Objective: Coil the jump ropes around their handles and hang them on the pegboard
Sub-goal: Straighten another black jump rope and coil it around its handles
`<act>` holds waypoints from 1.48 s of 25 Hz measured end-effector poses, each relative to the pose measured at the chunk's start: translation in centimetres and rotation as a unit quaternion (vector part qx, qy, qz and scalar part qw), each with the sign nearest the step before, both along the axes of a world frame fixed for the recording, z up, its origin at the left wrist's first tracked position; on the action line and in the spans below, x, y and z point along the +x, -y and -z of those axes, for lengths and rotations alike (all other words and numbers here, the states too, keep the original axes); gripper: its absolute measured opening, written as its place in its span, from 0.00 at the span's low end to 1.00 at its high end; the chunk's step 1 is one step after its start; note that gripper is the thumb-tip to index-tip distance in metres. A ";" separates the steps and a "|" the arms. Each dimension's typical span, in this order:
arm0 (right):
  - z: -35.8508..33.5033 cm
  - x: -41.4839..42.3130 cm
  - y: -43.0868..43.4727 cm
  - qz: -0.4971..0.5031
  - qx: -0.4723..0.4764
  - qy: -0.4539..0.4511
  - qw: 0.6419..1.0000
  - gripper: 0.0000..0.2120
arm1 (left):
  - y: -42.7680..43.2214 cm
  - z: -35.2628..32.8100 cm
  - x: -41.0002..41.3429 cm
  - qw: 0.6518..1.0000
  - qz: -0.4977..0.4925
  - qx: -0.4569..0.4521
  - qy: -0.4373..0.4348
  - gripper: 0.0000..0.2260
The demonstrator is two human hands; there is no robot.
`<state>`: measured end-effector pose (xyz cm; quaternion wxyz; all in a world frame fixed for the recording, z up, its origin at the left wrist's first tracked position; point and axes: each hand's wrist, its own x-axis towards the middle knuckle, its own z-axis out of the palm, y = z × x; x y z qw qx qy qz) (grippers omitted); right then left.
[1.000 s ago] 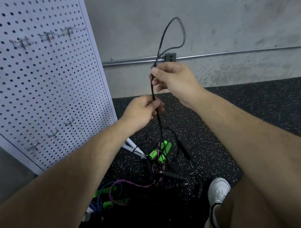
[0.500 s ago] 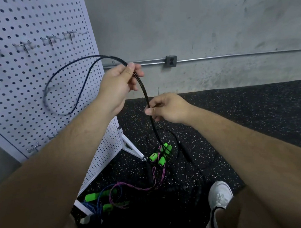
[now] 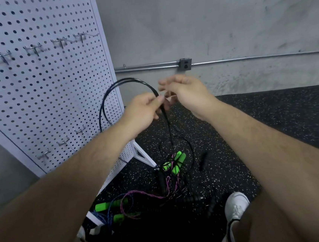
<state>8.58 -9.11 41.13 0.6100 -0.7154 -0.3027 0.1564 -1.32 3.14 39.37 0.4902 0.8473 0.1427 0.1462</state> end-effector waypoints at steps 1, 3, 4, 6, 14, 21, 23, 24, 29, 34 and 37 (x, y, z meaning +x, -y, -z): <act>0.2 0.0 0.4 -0.028 -0.046 0.005 0.999 0.13 | -0.3 -0.7 0.0 0.999 -0.016 -0.012 0.029 0.10; 0.9 -0.3 1.2 -0.101 -0.155 0.020 0.983 0.16 | -0.8 -1.9 0.1 0.993 -0.025 -0.066 0.095 0.09; 1.3 -0.4 1.4 -0.126 -0.204 0.036 0.970 0.13 | -1.1 -2.5 0.1 0.987 -0.030 -0.099 0.126 0.09; 2.0 -0.5 1.5 -0.127 -0.284 0.111 0.944 0.04 | -2.0 -3.4 0.2 0.972 -0.053 -0.153 0.173 0.10; 2.4 -1.2 0.3 -0.141 -0.251 0.112 0.951 0.09 | -3.9 -3.5 -0.3 0.936 -0.078 -0.260 0.223 0.11; 2.9 -2.3 -1.5 -0.082 -0.189 0.104 0.973 0.13 | -4.3 -3.8 -1.2 0.918 -0.056 -0.313 0.238 0.11; 3.4 -2.4 -1.9 -0.077 -0.200 0.114 0.970 0.10 | -4.4 -3.6 -1.1 0.922 -0.048 -0.302 0.239 0.11; 3.4 -2.3 -2.0 -0.065 -0.196 0.107 0.973 0.11 | -4.6 -3.4 -1.1 0.925 -0.046 -0.295 0.235 0.12; 1.4 -2.0 -1.9 -0.025 -0.106 0.069 0.992 0.08 | -4.6 -0.6 -1.6 0.990 -0.029 -0.127 0.057 0.09; 0.1 -2.3 -2.5 0.003 -0.019 0.025 0.999 0.09 | -2.9 1.6 -1.7 0.993 0.100 -0.035 -0.042 0.07; -0.4 -2.5 -2.7 0.005 0.032 0.009 0.999 0.09 | -2.4 0.3 -1.6 1.000 0.009 0.000 0.005 0.06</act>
